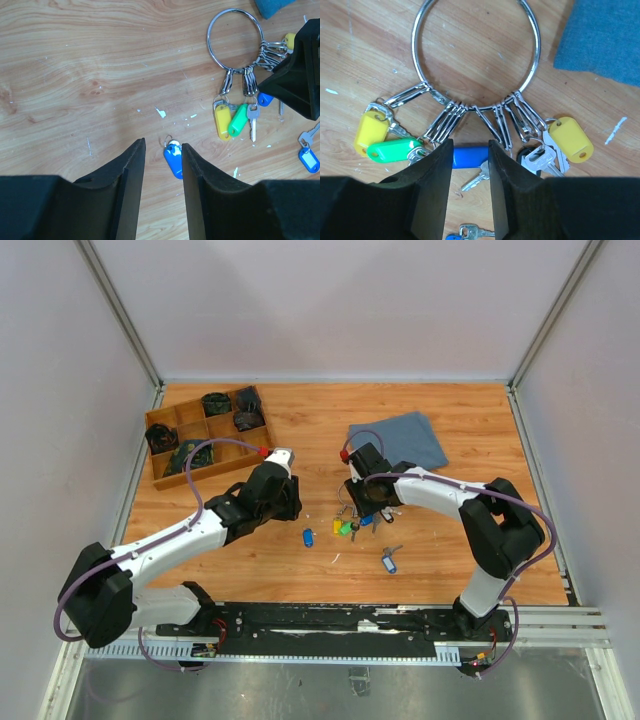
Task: Put the keys on the keyring
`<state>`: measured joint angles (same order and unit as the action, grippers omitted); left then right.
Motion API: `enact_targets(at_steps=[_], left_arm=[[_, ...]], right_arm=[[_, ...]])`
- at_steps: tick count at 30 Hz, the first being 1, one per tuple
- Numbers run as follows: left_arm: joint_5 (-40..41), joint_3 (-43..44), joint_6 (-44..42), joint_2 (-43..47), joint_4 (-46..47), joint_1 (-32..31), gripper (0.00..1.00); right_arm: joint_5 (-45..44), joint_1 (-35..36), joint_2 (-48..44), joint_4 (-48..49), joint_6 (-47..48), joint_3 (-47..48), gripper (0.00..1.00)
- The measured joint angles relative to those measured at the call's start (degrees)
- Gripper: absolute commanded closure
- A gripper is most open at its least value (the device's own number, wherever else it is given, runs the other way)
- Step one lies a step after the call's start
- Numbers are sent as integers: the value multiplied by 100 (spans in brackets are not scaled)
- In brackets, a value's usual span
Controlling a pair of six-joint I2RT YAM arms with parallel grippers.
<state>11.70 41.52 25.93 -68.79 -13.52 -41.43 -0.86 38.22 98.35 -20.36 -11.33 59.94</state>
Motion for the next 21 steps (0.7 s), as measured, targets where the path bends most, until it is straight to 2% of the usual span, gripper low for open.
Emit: enact_targets(at_steps=[12, 21], left_arm=[[0, 0, 0, 0, 0, 0, 60], [-11, 0, 0, -2, 0, 0, 60]], right_arm=[[761, 0, -55, 435, 133, -57, 77], [192, -15, -400, 321, 282, -81, 72]])
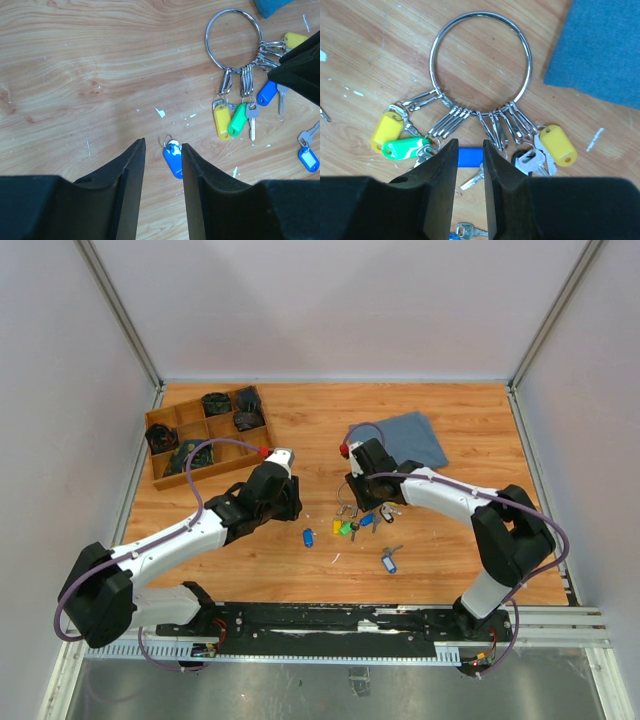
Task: Put the keys on the keyring
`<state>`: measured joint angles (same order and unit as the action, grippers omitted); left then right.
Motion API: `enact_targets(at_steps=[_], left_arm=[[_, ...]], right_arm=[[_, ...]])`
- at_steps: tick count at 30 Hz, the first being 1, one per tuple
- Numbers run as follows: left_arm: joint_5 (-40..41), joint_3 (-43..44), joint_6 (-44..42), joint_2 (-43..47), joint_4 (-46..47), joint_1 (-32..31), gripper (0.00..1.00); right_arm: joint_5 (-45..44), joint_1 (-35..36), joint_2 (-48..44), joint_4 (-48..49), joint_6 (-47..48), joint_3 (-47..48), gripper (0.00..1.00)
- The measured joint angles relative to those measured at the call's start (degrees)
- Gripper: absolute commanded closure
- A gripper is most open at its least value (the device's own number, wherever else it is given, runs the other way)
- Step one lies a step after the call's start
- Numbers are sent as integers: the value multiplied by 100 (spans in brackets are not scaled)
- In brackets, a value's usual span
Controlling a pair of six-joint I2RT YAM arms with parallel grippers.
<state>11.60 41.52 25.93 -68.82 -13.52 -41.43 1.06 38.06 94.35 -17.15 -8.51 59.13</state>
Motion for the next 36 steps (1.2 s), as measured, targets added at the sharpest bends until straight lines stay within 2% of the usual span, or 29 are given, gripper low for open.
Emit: enact_targets(at_steps=[10, 36], left_arm=[[-24, 0, 2, -4, 0, 0, 60], [-31, 57, 4, -4, -31, 0, 61]], right_arm=[[-109, -26, 319, -376, 299, 398, 72], [92, -144, 546, -568, 389, 424, 72]])
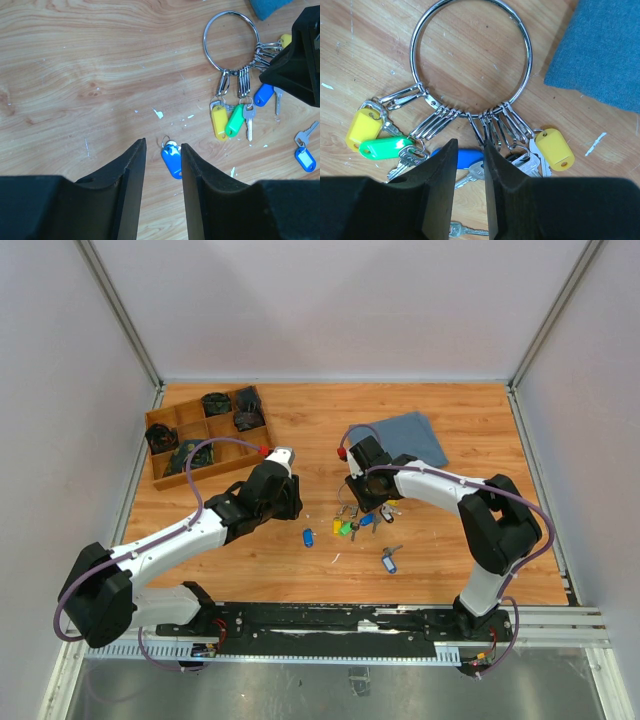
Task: Put the keys on the keyring
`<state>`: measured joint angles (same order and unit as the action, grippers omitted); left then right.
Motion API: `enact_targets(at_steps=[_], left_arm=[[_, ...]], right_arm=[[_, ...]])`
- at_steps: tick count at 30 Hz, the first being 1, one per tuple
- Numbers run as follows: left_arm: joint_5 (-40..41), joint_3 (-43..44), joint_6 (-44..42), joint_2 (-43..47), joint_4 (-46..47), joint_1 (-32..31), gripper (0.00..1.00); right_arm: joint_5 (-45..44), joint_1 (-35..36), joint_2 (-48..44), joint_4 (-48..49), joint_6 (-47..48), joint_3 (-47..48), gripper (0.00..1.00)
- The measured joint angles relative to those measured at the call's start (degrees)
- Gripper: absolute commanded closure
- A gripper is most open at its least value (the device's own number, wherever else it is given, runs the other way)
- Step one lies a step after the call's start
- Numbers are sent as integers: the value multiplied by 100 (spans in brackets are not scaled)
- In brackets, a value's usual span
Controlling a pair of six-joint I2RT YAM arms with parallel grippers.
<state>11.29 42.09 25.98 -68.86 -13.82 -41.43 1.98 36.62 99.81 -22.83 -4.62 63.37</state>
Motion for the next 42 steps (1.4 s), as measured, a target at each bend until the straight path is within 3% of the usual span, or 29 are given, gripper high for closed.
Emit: enact_targets(at_steps=[19, 42], left_arm=[[0, 0, -2, 0, 0, 0, 61], [-46, 0, 0, 0, 0, 0, 61]], right_arm=[[415, -2, 20, -24, 0, 0, 72], [35, 0, -7, -107, -11, 0, 72]])
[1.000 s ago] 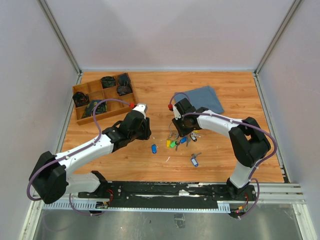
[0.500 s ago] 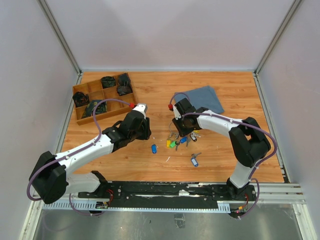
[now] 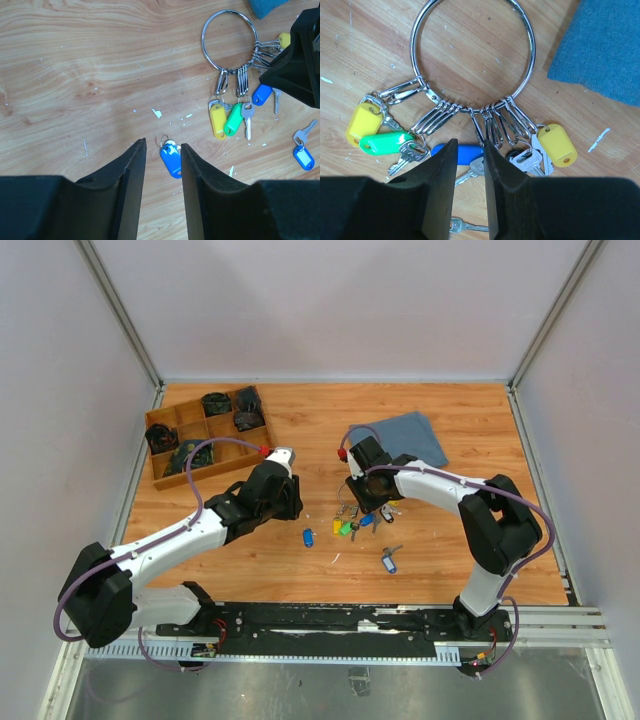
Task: Put the keys on the keyring
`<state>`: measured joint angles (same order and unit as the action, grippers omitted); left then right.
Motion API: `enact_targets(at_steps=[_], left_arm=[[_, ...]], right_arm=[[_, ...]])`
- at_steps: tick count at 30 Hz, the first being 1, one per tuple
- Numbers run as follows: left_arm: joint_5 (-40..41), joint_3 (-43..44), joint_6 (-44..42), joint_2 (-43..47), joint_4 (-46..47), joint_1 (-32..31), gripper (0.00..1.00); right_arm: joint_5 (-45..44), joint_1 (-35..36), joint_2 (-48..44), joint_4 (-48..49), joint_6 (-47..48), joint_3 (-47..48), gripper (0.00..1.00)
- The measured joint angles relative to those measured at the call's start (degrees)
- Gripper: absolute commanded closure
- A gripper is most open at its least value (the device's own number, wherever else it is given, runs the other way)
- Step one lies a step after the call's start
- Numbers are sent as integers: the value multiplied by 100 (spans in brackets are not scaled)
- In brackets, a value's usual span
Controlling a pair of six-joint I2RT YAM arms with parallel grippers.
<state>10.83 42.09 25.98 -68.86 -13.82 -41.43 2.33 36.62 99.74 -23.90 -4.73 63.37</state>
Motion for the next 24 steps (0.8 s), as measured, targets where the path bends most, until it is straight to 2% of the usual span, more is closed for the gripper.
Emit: enact_targets(at_steps=[15, 24], left_arm=[[-2, 0, 2, 0, 0, 0, 61], [-2, 0, 0, 0, 0, 0, 61]], right_arm=[[181, 0, 63, -46, -28, 0, 72], [212, -2, 131, -63, -81, 2, 77]])
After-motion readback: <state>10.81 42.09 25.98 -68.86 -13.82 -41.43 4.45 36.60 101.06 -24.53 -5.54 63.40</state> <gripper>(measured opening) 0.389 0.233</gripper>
